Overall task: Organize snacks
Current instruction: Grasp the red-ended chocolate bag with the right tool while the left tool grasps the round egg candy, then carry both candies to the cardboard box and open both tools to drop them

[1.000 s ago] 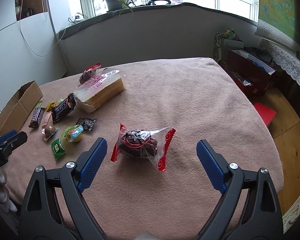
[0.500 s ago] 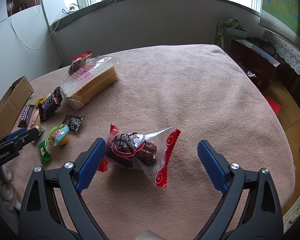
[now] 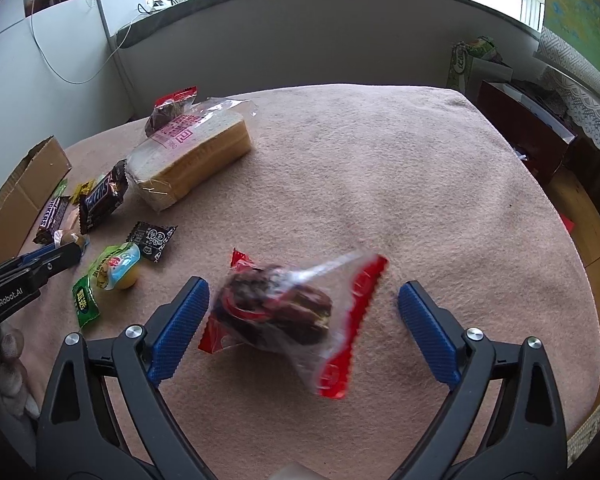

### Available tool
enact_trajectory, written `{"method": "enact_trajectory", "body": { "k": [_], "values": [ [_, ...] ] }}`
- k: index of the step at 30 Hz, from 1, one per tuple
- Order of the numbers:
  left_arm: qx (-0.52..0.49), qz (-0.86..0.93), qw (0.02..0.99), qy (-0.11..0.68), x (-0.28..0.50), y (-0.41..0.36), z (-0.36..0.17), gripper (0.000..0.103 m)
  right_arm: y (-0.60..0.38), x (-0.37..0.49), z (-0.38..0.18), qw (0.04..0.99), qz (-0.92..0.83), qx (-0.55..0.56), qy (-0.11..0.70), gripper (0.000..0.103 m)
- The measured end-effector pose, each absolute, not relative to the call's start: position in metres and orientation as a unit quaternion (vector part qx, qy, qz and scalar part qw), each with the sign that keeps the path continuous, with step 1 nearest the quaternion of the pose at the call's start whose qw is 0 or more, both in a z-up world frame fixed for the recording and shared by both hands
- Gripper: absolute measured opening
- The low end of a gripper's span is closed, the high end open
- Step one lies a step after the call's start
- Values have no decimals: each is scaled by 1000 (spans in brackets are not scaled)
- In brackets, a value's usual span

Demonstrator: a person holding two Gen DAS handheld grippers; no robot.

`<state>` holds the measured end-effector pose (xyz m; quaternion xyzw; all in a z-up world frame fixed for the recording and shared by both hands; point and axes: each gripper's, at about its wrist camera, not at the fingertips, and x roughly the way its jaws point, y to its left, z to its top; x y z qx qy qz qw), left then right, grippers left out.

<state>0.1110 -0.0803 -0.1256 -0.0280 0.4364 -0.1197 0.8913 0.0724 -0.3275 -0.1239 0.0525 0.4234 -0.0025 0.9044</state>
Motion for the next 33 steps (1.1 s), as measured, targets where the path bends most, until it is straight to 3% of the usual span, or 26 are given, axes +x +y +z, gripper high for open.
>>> {"method": "enact_trajectory", "body": {
  "k": [3,11,33],
  "values": [
    [-31,-122,892,435,113,-80,-126,28,-327,73,-124,906,-7,49,421,81],
    [-41,-126,891,434,113,-76,-126,27,-333,70,-121,907,-8,55,418,64],
    [-87,-122,911,385,84,-36,-78,26,-292,59,-56,930,46,42,361,62]
  ]
}}
